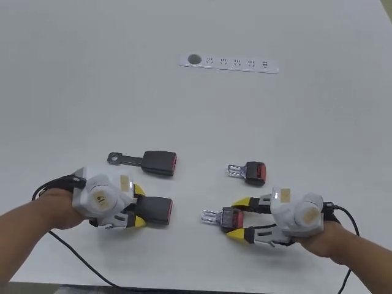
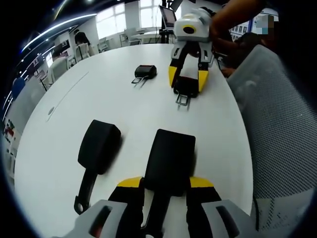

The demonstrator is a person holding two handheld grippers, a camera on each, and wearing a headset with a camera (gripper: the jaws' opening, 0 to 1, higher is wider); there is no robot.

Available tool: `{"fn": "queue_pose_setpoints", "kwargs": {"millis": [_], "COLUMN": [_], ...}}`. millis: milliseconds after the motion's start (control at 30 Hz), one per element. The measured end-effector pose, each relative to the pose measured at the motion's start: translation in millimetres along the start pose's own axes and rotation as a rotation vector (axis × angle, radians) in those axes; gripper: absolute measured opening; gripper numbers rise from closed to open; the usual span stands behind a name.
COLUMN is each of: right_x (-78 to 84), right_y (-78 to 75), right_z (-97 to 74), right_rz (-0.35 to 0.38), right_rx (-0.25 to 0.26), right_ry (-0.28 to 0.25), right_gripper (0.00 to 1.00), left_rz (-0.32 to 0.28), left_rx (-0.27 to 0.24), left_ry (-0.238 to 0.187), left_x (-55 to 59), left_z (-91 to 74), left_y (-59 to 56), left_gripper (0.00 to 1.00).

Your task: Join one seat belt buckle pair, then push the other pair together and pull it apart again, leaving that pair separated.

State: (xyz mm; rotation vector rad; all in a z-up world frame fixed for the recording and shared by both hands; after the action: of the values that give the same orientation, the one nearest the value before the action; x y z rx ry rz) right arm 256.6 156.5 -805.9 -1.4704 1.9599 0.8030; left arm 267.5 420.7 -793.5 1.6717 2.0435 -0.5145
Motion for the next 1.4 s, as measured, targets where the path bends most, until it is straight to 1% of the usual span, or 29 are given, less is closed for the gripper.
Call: {"fn": "queue_pose_setpoints", "kwargs": {"millis": [167,333,433,500,533,600,633,700,733,767,833,1000,1067,1167,1300,1400], "right_x": [-8.6,-17.5,-22.3,-26.4,-27.0,-32.6,-33.8,-36.5,-37.1,-39.0,-40.7,-46.8,-48.0,-47.9,-51.0,-51.4], "right_y": [-0.1,1.6,1.7,2.4,3.3,3.9,3.6,1.9,2.5,1.2,1.6,2.6,2.2,0.6,1.5,2.0], "right_z": [8.2,19.9,25.6,30.3,31.6,36.7,38.4,42.4,43.4,44.2,46.1,54.7,56.3,55.2,57.6,58.6], "right_rz": [-0.009,-0.014,-0.013,-0.019,-0.012,-0.021,-0.008,-0.004,-0.002,-0.018,-0.004,-0.01,-0.029,-0.009,-0.022,-0.018], "right_rx": [-0.007,-0.019,-0.02,-0.033,-0.03,-0.035,-0.039,-0.039,-0.04,-0.04,-0.041,-0.044,-0.045,-0.05,-0.053,-0.053], "right_ry": [-0.013,-0.03,-0.03,-0.039,-0.031,-0.043,-0.04,-0.046,-0.048,-0.049,-0.051,-0.052,-0.045,-0.053,-0.029,-0.027], "right_gripper": [0.36,0.36,0.36,0.36,0.36,0.36,0.36,0.36,0.36,0.36,0.36,0.36,0.36,0.36,0.36,0.36], "left_rz": [-0.002,-0.002,-0.002,-0.001,-0.003,-0.004,-0.004,-0.002,-0.002,-0.002,0.0,0.01,0.013,0.01,0.019,0.019], "left_rx": [0.0,0.0,0.0,0.0,0.0,-0.001,0.0,0.001,0.001,0.002,0.003,0.007,0.008,0.006,0.009,0.009], "left_ry": [0.004,0.004,0.008,0.009,0.009,0.009,0.01,0.012,0.012,0.014,0.016,0.024,0.028,0.027,0.035,0.041], "left_x": [-0.4,-0.8,-1.4,-1.8,-1.7,-1.9,-1.9,-2.1,-2.2,-2.4,-2.8,-4.3,-4.6,-4.6,-5.5,-6.0], "left_z": [0.3,0.4,0.7,0.8,0.8,0.9,0.9,0.9,0.9,0.9,1.0,1.9,1.8,2.0,2.2,2.3], "left_y": [-0.1,-0.3,-0.4,-0.3,-0.4,-0.4,-0.4,-0.2,-0.1,-0.2,0.2,0.0,0.1,0.0,0.3,0.3], "left_gripper": [0.34,0.34,0.34,0.34,0.34,0.34,0.34,0.34,0.34,0.34,0.34,0.34,0.34,0.34,0.33,0.33]}}
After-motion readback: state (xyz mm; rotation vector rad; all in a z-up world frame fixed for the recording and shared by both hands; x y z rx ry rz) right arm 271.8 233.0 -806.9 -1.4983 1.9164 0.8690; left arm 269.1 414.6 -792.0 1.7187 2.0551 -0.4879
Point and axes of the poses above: the centre of the closed fingertips' face, and the gripper's own axes: z roughly forward along the fingers, y roughly to its left, x roughly out of its underside, the point moved 8 cm from there along -z, roughly backward along the fingers
